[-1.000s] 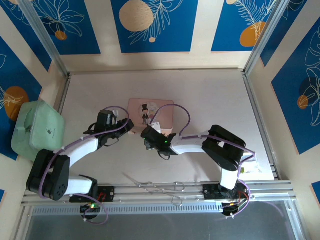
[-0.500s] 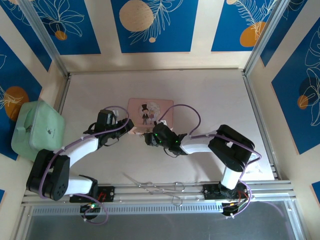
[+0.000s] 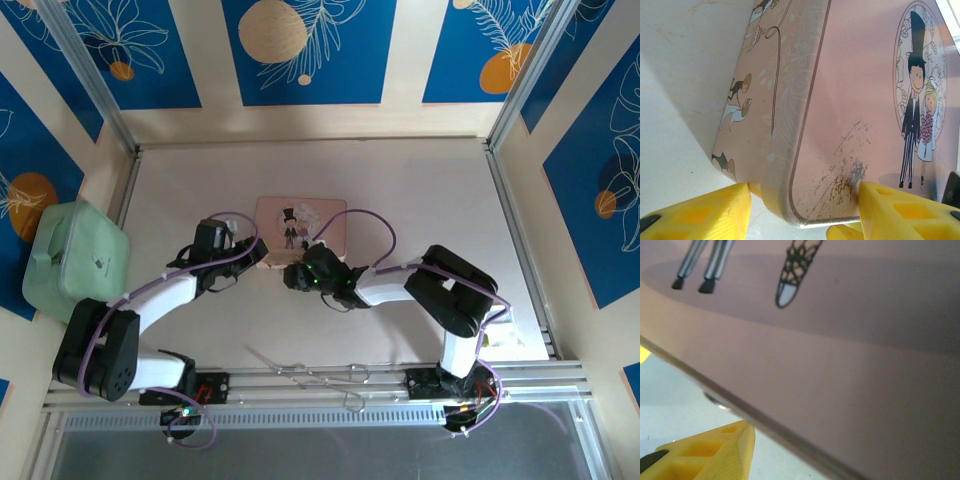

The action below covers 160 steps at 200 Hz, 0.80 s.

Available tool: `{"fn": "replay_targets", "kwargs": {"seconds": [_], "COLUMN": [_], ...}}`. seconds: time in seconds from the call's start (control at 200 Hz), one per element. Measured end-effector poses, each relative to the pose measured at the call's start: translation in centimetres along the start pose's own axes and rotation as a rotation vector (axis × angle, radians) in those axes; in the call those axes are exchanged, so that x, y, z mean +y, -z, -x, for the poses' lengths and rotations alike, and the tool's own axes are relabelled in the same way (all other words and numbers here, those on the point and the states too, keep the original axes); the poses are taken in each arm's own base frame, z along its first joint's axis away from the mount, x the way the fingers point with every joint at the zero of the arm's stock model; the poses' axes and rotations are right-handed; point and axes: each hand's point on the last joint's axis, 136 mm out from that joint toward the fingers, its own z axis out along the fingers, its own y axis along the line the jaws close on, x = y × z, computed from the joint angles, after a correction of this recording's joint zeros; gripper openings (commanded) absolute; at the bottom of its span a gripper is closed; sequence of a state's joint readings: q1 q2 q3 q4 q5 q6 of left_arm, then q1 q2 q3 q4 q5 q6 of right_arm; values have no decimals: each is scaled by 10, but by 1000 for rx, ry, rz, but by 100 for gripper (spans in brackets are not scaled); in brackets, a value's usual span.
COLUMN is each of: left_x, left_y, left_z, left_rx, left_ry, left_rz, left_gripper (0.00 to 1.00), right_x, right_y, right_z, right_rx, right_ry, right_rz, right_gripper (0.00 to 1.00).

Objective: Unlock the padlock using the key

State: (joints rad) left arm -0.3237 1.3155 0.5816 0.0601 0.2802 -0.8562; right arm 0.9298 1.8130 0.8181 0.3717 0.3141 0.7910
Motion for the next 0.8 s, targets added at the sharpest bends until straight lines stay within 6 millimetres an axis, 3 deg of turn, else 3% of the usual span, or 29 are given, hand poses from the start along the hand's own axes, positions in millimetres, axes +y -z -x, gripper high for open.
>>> {"fn": "replay_targets", "kwargs": {"seconds": [0.8], "left_x": [0], "left_y": [0], "left_z": [0], "left_rx": [0], "left_ry": [0], "left_rz": [0], "left_gripper": [57], "right_x": [-1], "right_y": [-6], "right_z": [2], "right_rx": [13], "right_ry": [23], "right_rz": [-32], "right_gripper": [24]}}
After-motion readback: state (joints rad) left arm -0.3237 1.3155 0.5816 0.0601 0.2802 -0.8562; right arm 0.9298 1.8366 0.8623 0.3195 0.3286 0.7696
